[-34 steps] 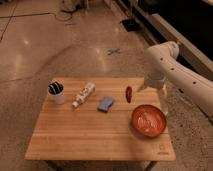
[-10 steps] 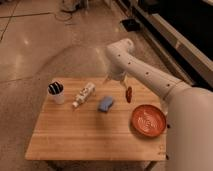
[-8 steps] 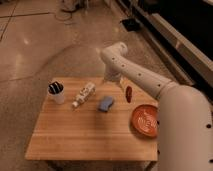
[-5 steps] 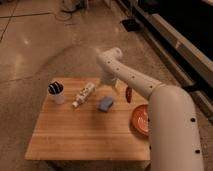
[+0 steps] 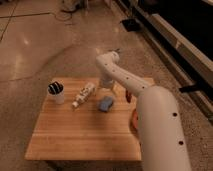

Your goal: Wipe the white sponge on the table

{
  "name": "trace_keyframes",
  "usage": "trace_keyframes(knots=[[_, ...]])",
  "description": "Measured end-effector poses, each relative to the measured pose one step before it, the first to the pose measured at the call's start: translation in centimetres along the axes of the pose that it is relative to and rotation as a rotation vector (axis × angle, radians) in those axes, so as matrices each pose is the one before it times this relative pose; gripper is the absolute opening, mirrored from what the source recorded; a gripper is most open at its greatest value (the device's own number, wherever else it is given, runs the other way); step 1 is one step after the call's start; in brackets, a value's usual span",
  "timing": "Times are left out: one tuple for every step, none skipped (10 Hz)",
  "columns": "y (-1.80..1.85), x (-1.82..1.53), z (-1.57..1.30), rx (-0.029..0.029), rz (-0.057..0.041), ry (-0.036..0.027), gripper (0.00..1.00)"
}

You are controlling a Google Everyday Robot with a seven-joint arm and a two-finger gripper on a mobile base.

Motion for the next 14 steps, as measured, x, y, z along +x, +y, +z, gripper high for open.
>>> trace_keyframes(knots=[[-0.160,0.683,-0.724,0.00426,-0.00174,0.00604,0.80],[0.002,0.235,0.062,0.00166,0.00243,-0.00427,0.80],[0.117,0.115,0.405,-0.00038,0.00349,-0.00565,0.80],[0.200,-0.174,1.134,-0.00174,0.00470,-0.01556,0.80],[-0.052,-0.076,0.966,0.00517,0.00340,-0.00877,0.80],[-0.124,-0.166,1.128,0.00623,0.00190,-0.01153,0.80],[-0.084,-0.136,0.923,0.00643,0.00514,-0.01018,0.80],[-0.003,-0.151,1.077,0.00430,0.00673,-0.01166,0.80],[0.138,0.079,0.985,0.00382,0.01074,-0.00637,0.80],[0.110,0.215,0.565,0.00368,0.01026,-0.00035,0.80],[0.279,0.406,0.595,0.00243,0.01624,0.00251,0.78],[0.356,0.384,0.334,0.00026,0.01586,0.00246,0.70],[0.256,0.153,0.121,0.00163,0.01101,-0.00135,0.62],[0.497,0.167,0.002,0.00442,0.01688,-0.00356,0.49]])
